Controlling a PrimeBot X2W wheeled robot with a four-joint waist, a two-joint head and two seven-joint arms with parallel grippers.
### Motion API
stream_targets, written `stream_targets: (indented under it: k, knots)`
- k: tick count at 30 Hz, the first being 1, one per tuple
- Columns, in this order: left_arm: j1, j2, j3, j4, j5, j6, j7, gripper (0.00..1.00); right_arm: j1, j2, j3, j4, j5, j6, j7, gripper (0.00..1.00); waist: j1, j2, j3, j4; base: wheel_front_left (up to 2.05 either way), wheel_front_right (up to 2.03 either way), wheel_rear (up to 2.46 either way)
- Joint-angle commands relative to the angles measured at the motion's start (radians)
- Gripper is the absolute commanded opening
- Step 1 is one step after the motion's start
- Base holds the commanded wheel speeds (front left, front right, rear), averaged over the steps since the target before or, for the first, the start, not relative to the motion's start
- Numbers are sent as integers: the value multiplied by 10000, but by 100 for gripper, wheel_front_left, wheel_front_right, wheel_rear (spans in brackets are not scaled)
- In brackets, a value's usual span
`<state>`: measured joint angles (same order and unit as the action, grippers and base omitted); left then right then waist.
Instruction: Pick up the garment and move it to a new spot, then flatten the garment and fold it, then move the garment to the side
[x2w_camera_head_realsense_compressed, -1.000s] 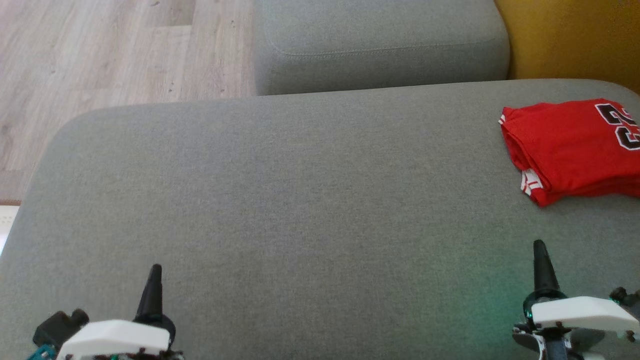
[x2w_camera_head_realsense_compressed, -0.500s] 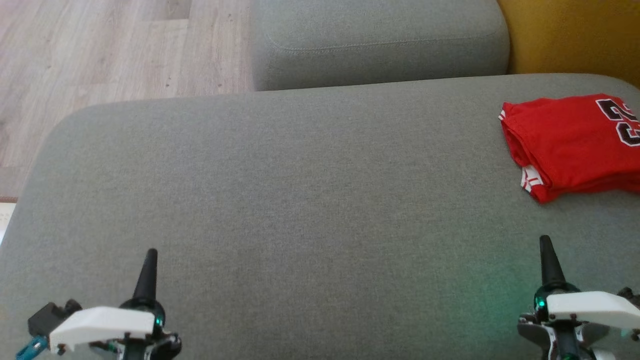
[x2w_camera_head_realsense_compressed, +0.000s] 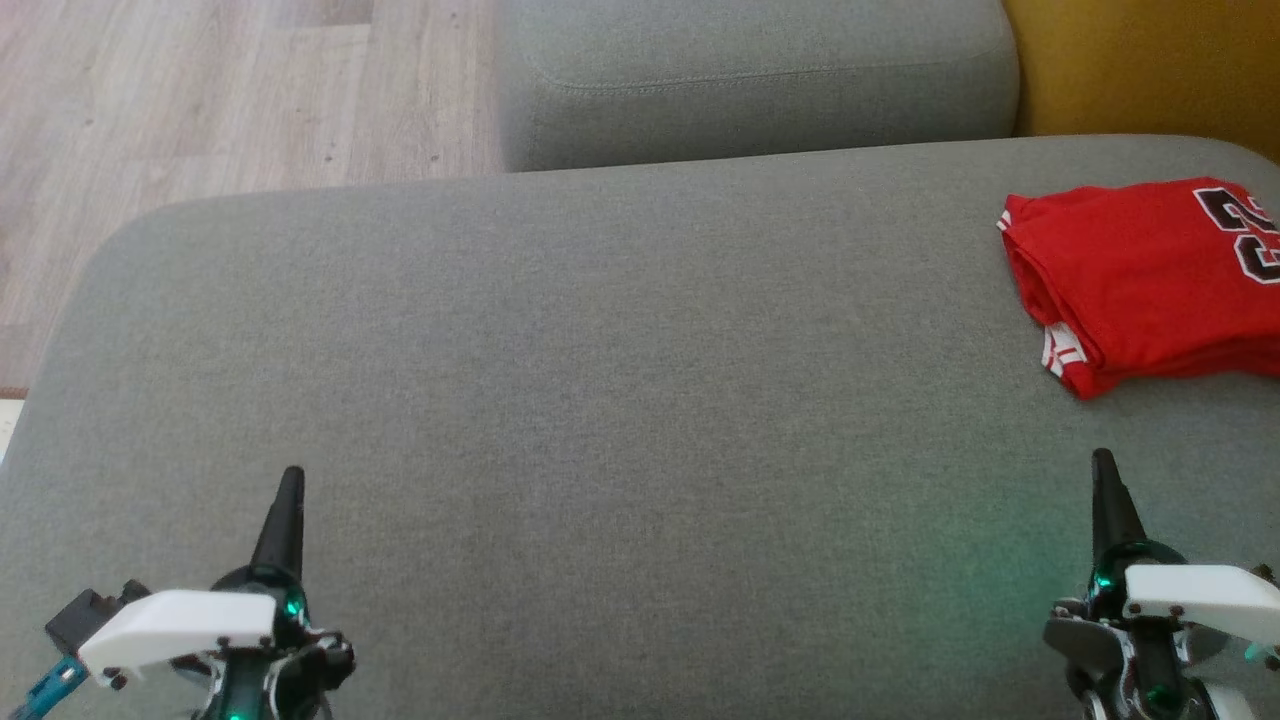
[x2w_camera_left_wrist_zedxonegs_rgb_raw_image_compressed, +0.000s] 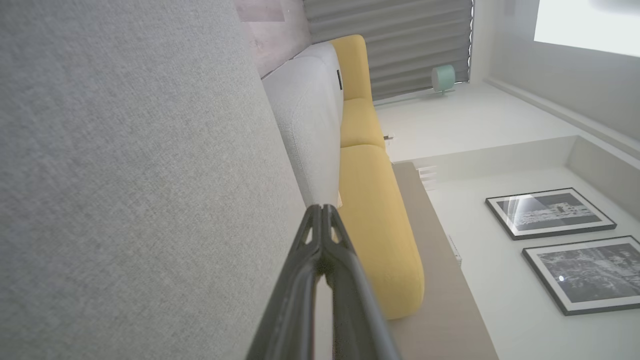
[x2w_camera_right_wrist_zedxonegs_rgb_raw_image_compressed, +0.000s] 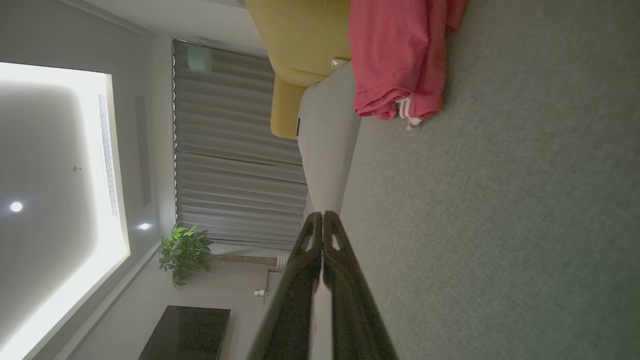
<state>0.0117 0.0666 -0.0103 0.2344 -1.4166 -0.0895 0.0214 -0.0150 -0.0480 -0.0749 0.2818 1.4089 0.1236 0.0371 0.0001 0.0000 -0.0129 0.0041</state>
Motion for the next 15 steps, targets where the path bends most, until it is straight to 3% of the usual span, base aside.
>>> stream_targets:
  k: [1,15]
  knots:
    - [-612,167,448,-220,-334,-122,90,0,-591,-198,108,-369,330,62,98,0,-1,0,13,-3,0,0,0]
    - [-1093,150,764,48,-2037,-376,512,0,-868,-194,-122,-382,1959,70,513,0,-1,0,143,-36,0,0,0]
